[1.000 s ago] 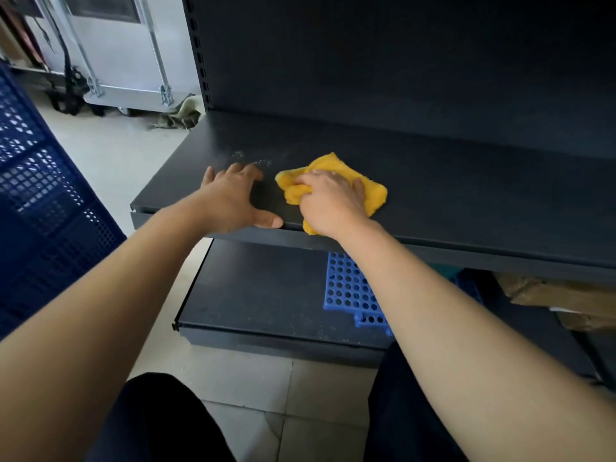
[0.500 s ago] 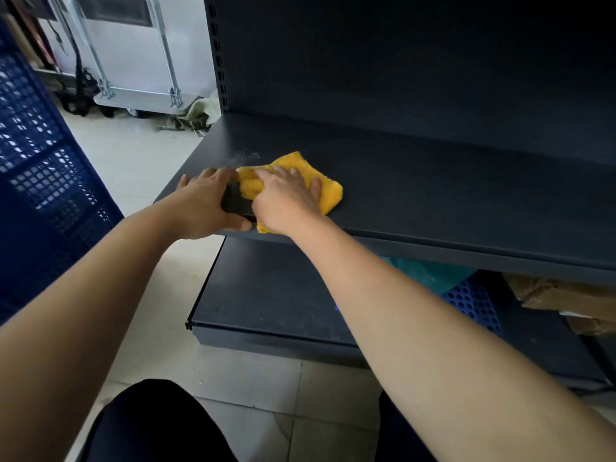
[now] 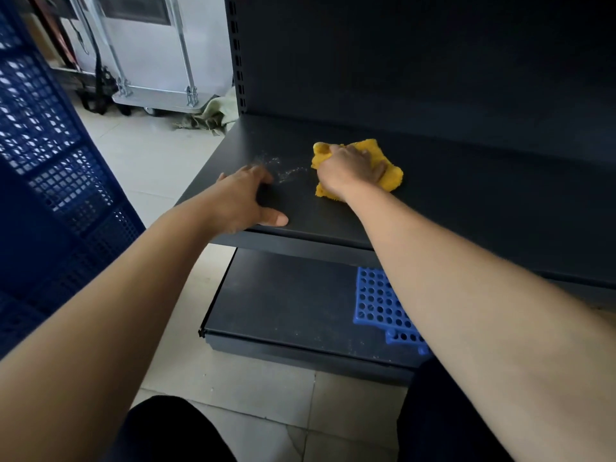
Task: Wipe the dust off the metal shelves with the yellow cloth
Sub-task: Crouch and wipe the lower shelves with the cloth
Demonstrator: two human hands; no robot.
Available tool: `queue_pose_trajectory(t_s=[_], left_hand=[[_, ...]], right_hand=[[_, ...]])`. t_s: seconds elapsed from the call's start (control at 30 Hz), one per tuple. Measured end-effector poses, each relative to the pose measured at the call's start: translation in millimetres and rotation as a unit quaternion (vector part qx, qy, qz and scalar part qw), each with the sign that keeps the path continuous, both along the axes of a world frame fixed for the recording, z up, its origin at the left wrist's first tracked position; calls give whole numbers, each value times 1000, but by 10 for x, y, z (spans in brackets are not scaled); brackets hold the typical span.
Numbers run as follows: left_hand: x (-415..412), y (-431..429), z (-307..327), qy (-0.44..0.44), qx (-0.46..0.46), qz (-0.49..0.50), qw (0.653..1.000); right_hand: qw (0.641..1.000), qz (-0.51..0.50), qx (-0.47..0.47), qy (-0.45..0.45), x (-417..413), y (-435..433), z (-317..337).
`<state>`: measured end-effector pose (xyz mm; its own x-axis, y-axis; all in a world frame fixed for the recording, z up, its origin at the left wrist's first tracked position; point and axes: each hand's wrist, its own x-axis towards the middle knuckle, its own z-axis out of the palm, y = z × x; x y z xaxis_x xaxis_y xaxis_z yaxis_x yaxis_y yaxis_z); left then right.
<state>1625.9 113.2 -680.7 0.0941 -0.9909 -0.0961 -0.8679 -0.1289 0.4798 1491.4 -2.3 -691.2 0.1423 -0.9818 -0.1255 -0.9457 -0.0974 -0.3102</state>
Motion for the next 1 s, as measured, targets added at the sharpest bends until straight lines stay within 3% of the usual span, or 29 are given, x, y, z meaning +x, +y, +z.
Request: queue_pose_trajectory(t_s=[0.2,0.4,0.53,0.7,1.0], left_hand=[[57,-2,-93,-60,-16,36,997],[72,-32,-164,-88,-39,73,993],[104,-22,-152,-79,-23,78,994],[166,-80,-132,-54,-5,70,996],[161,44,-255,-79,-56,118,988]], right_hand=[[996,88,-16,8,420,-53,33],[976,214,1,-40,596,194,-5],[980,194,-33,-19,389,244,-36],[996,77,-46,-10,133,91,-26],[984,175,-21,-6,633,103,16]])
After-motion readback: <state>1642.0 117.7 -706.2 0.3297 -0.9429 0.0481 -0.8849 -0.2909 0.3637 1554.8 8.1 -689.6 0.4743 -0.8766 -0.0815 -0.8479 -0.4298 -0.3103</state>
